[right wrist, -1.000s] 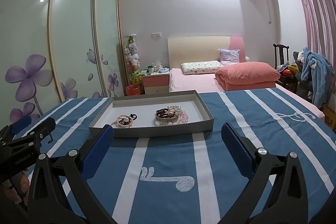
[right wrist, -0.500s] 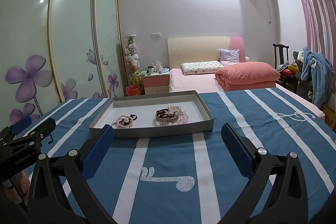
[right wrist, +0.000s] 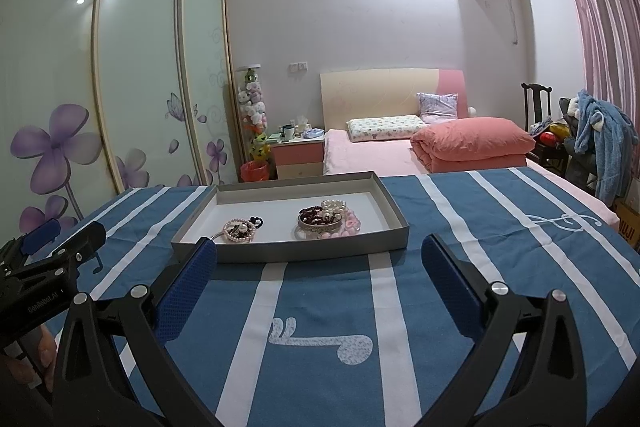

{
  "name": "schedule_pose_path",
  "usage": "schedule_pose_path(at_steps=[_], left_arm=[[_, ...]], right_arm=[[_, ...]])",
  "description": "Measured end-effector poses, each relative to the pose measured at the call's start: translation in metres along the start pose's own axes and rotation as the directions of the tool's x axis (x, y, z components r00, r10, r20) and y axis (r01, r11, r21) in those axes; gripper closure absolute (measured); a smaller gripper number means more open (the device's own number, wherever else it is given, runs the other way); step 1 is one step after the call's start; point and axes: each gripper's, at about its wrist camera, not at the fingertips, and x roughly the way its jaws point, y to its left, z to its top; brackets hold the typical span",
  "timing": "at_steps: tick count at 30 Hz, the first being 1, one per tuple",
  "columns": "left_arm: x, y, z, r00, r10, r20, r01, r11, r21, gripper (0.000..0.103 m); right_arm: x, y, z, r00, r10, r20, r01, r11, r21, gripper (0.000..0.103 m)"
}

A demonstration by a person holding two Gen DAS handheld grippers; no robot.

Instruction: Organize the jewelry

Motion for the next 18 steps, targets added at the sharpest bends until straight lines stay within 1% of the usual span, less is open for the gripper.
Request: schedule_pose_path(at_steps=[18], left_arm=[[-0.0006, -0.0001, -0.0004, 1.0, 0.0, -0.001, 0.0, 1.0, 0.001, 0.004]], right_arm=[[0.0003, 0.0015, 0.0004, 1.0, 0.001, -0.003, -0.001, 1.0, -0.001, 0.002]])
